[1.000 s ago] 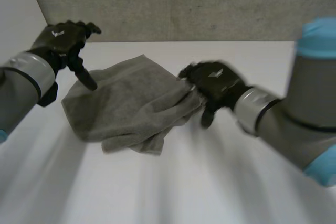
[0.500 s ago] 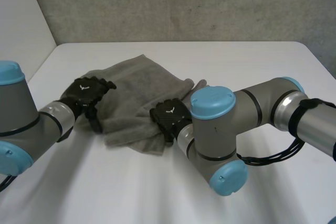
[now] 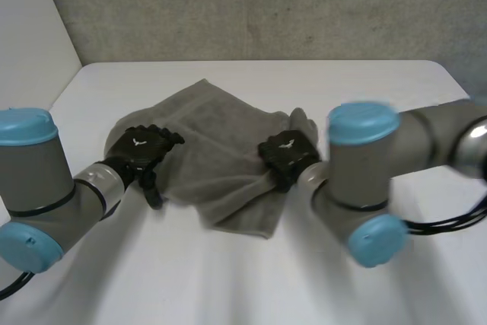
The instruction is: Fold the towel.
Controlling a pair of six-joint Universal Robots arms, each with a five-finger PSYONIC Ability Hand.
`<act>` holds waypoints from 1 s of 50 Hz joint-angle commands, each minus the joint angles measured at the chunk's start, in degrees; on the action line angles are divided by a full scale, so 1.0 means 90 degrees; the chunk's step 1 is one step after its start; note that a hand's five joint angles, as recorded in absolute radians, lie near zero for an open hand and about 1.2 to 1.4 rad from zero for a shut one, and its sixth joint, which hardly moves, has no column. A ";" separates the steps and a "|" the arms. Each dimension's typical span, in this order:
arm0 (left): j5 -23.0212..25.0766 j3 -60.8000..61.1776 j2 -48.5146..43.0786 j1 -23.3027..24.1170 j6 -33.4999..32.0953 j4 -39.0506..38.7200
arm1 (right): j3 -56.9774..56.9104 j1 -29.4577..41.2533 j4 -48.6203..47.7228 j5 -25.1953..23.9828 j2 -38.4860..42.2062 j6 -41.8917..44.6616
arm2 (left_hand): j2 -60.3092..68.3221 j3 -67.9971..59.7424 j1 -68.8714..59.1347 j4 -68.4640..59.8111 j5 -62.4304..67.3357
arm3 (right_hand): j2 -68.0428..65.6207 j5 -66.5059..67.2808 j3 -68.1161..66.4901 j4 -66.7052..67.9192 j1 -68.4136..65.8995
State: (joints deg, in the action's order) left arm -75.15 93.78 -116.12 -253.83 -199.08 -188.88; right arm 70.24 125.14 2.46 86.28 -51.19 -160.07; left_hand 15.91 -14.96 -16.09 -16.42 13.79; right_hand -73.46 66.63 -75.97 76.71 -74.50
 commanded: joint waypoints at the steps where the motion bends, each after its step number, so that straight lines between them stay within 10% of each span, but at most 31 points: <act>1: -0.0010 0.0049 0.0011 0.0156 -0.0009 -0.0019 | 0.0895 -0.1333 0.0721 -0.0855 -0.1117 0.1055 | -0.0334 0.0228 0.0353 0.0390 -0.1209 | -0.0726 0.0374 -0.0447 0.0366 -0.0611; 18: -0.0039 0.0069 0.0050 0.0595 -0.0009 -0.0097 | 0.0731 -0.3075 0.1396 -0.1443 -0.1373 0.2395 | -0.0315 0.0209 0.0335 0.0371 -0.1190 | -0.0726 0.0374 -0.0447 0.0366 -0.0611; 21: -0.0039 0.0078 0.0060 0.0702 -0.0009 -0.0146 | 0.0731 -0.3124 0.1377 -0.1472 -0.1363 0.2346 | -0.0315 0.0209 0.0335 0.0371 -0.1190 | 0.2687 -0.3040 0.2966 -0.3048 0.2802; 22: -0.0039 0.0078 0.0060 0.0780 -0.0009 -0.0146 | 0.0760 -0.3114 0.1367 -0.1404 -0.1373 0.2346 | -0.0315 0.0209 0.0335 0.0371 -0.1190 | 0.6129 -0.6481 0.6408 -0.6489 0.6244; 24: -0.0049 0.0078 0.0060 0.0858 -0.0009 -0.0146 | 0.0799 -0.3095 0.1357 -0.1375 -0.1373 0.2327 | -0.0315 0.0209 0.0335 0.0371 -0.1190 | 0.7052 -0.7404 0.7330 -0.7412 0.7167; 50: -0.0186 0.0196 -0.0116 0.1162 -0.0097 0.0098 | 0.4315 -0.3104 -0.0606 -0.1697 -0.3677 0.0969 | 0.1162 -0.1267 -0.1142 -0.1105 0.0286 | 0.7052 -0.7404 0.7330 -0.7412 0.7167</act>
State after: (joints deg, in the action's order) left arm -76.84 97.24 -114.32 -243.36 -199.30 -188.18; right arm 102.62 97.20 1.20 71.90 -82.04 -151.59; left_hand 29.69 -29.89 -30.02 -29.99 30.07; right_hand -14.00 3.27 -13.76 14.32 -13.15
